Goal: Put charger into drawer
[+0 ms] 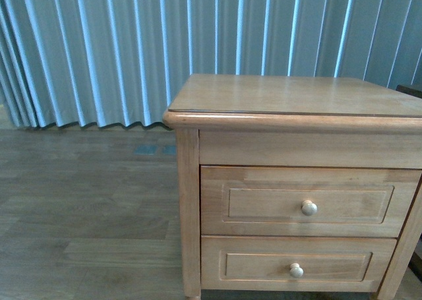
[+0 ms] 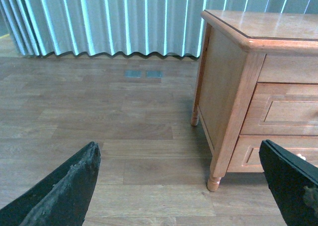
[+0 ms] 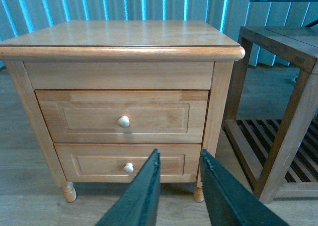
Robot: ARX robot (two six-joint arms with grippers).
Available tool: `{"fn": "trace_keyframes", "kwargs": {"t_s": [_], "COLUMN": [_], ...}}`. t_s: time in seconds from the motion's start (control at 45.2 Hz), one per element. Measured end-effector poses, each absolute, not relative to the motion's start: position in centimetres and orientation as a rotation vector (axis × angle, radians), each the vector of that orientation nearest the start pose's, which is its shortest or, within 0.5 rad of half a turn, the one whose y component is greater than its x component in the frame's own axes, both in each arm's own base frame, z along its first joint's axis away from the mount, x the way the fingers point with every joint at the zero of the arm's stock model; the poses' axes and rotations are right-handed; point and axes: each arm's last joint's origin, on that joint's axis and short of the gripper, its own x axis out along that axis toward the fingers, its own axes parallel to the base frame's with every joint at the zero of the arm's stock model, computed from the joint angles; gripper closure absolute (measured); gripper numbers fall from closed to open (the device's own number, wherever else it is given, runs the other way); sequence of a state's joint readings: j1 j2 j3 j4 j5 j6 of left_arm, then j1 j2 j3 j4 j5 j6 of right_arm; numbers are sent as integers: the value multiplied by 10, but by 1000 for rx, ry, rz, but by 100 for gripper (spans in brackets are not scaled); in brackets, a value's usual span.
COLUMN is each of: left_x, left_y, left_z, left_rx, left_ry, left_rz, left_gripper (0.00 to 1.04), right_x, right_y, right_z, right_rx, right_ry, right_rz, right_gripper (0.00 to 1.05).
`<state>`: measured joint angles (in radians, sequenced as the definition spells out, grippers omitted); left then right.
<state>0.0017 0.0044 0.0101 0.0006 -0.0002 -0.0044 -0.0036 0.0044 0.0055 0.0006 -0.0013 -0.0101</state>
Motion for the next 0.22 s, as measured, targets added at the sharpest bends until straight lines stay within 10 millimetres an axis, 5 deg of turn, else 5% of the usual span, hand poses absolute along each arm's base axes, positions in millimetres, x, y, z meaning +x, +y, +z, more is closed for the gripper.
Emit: {"fn": "trace_keyframes", "kwargs": {"t_s": [0.221], "left_x": [97], "left_y": [0], "left_z": [167], "left_rx": [-4], "left_ry": [-6], "left_rz": [2], "left_gripper": [6], "right_x": [98], "right_y": [0], "right_z": [165], "right_rx": [-10], "right_ry": [-2], "right_rz": [-2], "right_gripper": [38]}}
